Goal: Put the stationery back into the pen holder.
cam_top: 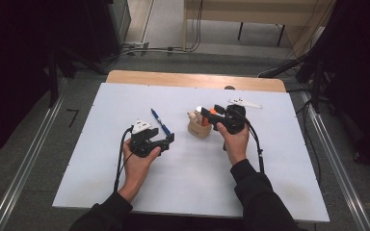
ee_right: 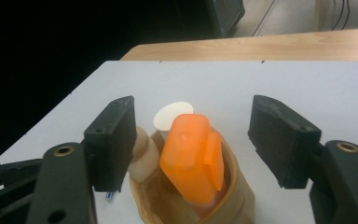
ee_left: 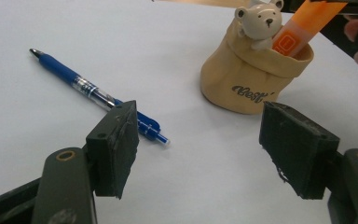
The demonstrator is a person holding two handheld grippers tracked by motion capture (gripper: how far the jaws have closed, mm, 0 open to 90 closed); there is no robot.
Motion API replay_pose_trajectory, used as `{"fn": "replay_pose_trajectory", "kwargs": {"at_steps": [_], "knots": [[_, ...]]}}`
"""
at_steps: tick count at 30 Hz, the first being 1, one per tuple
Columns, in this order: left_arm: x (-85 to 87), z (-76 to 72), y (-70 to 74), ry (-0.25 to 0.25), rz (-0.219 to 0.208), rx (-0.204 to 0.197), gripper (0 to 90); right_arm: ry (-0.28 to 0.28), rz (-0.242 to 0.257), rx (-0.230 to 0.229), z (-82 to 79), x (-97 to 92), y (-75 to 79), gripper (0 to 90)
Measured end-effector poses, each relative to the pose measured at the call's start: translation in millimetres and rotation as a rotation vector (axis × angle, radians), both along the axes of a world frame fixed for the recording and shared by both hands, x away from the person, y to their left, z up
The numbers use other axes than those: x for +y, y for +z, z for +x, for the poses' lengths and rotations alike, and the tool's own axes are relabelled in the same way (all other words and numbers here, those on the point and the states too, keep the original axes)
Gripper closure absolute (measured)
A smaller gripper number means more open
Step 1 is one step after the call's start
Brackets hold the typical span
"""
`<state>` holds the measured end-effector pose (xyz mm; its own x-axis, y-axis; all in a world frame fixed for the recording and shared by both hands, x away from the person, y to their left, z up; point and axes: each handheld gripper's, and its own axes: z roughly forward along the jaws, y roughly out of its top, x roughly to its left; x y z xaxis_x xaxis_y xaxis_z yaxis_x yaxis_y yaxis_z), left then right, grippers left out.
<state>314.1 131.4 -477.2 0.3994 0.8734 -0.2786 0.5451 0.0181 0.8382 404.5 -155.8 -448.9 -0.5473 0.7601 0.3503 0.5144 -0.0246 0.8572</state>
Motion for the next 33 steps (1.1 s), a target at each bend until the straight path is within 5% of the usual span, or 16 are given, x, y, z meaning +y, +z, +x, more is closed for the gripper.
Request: {"fn": "replay_pose_trajectory", "kwargs": {"at_steps": [22, 33], "knots": [[3.4, 11.8, -5.3, 0.097, 0.052, 0.022, 25.9, 0.027, -0.043, -0.053, -38.6, -11.6, 4.9, 23.9], [6.6, 31.2, -13.3, 0.168, 0.125, 0.039, 28.2, 0.05, -0.063, -0.069, -54.5, -20.4, 5.7, 22.7]]}}
